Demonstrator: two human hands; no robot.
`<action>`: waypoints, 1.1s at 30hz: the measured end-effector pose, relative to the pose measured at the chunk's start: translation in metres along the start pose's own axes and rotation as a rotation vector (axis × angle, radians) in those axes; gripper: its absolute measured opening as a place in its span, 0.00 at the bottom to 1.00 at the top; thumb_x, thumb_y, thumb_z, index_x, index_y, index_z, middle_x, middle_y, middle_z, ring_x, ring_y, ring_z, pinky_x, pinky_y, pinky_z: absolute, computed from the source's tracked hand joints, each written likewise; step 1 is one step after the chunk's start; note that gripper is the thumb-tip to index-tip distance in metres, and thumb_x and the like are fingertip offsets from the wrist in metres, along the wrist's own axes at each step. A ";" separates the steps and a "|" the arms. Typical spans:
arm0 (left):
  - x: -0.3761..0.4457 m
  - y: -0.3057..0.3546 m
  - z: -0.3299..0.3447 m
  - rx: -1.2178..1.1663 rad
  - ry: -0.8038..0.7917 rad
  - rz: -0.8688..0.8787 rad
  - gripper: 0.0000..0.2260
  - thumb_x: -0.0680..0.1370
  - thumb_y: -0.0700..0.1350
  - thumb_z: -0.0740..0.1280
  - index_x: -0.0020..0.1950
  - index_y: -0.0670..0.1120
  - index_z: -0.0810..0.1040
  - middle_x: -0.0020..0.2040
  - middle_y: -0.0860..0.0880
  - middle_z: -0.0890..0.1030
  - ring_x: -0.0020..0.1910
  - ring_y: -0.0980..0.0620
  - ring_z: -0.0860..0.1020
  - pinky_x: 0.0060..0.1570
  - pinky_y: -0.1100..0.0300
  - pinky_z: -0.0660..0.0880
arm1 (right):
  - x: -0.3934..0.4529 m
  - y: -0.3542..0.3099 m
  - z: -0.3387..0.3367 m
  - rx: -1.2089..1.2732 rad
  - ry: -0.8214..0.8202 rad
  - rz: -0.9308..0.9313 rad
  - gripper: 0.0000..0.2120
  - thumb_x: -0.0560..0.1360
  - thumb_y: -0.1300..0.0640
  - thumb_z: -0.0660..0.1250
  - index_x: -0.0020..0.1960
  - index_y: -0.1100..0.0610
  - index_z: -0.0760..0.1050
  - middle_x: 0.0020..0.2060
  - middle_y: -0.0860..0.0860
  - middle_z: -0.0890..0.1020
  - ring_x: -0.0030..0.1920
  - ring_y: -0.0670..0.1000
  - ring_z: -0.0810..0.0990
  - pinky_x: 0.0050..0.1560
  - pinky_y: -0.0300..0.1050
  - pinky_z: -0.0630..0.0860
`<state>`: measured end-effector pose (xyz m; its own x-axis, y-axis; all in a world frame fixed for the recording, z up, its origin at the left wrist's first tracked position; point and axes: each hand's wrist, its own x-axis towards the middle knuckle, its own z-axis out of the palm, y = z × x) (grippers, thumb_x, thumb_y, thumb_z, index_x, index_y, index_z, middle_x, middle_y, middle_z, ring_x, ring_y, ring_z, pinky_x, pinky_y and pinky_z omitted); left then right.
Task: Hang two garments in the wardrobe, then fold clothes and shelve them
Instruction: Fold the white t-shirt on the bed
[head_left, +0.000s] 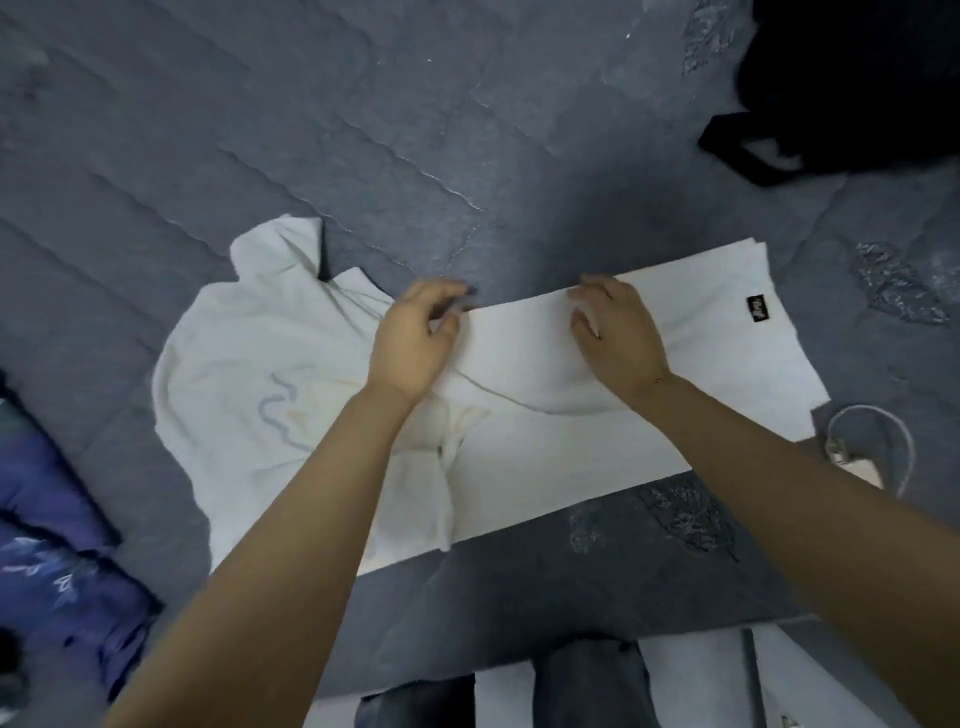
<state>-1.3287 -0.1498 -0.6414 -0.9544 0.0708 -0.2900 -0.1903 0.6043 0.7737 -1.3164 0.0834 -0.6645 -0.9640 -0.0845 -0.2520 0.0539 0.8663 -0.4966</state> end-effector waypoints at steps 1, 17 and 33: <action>0.001 -0.011 -0.024 0.042 0.088 -0.012 0.12 0.77 0.35 0.64 0.58 0.42 0.81 0.58 0.45 0.80 0.58 0.48 0.77 0.58 0.72 0.66 | 0.000 -0.025 0.012 0.105 -0.026 0.010 0.13 0.79 0.62 0.62 0.61 0.64 0.77 0.62 0.60 0.77 0.63 0.60 0.73 0.64 0.47 0.69; 0.056 -0.119 -0.158 -0.015 -0.041 -0.371 0.16 0.77 0.59 0.66 0.48 0.46 0.78 0.43 0.48 0.79 0.46 0.47 0.77 0.52 0.57 0.72 | 0.070 -0.210 0.099 0.712 -0.257 0.470 0.13 0.77 0.48 0.68 0.35 0.49 0.72 0.32 0.42 0.75 0.30 0.40 0.75 0.30 0.34 0.70; -0.204 -0.162 -0.173 0.002 -0.110 0.137 0.07 0.73 0.41 0.70 0.49 0.42 0.85 0.49 0.50 0.84 0.48 0.50 0.80 0.47 0.52 0.76 | -0.093 -0.172 0.063 0.337 -0.358 -0.175 0.10 0.71 0.68 0.74 0.45 0.55 0.79 0.41 0.49 0.83 0.42 0.44 0.78 0.46 0.37 0.73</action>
<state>-1.1427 -0.3998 -0.6102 -0.9403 0.2390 -0.2423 -0.0598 0.5848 0.8090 -1.2196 -0.0891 -0.6080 -0.8198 -0.4280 -0.3804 0.0377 0.6225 -0.7817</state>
